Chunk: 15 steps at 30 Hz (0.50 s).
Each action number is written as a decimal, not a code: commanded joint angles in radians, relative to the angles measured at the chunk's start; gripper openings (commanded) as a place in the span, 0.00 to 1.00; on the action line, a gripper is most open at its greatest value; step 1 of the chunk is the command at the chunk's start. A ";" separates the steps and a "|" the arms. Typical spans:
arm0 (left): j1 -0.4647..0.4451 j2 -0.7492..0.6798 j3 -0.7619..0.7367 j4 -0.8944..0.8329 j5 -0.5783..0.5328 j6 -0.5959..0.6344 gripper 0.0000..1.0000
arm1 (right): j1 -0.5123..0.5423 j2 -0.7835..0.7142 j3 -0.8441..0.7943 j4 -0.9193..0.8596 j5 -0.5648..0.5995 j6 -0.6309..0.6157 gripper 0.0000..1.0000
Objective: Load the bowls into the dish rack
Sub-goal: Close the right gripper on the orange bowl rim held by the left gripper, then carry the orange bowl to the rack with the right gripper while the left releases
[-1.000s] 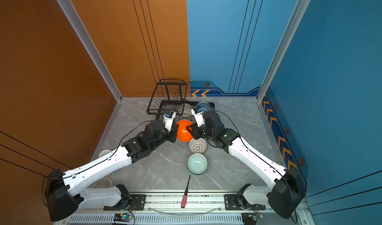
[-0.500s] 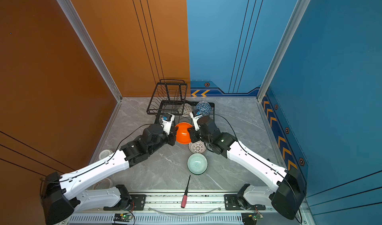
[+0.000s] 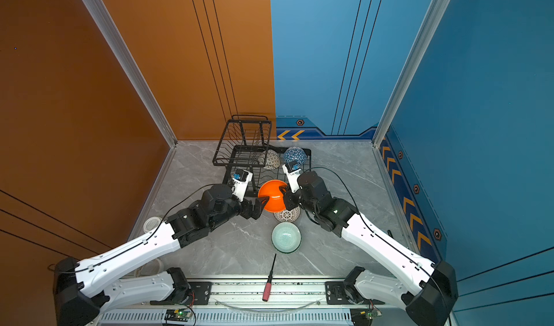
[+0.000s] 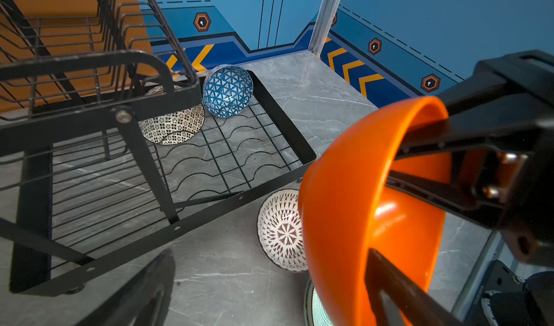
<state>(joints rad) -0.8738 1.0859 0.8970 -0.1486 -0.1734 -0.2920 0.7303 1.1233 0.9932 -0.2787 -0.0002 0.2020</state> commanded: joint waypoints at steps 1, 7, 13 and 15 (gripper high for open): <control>-0.008 -0.043 -0.011 -0.100 -0.019 0.014 0.98 | -0.022 -0.031 -0.001 0.011 -0.042 -0.059 0.00; 0.002 -0.066 0.000 -0.174 -0.036 0.026 0.98 | -0.056 -0.028 0.008 -0.024 -0.142 -0.209 0.00; 0.050 -0.060 0.006 -0.195 0.007 0.031 0.98 | -0.058 0.015 0.050 -0.100 -0.135 -0.384 0.00; 0.066 -0.055 0.008 -0.196 0.026 0.035 0.98 | -0.057 0.035 0.066 -0.103 -0.082 -0.438 0.00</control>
<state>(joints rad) -0.8482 1.0286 0.8970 -0.2695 -0.1257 -0.2813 0.6804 1.1473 1.0088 -0.3313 -0.1116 -0.0959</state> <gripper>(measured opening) 0.979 0.127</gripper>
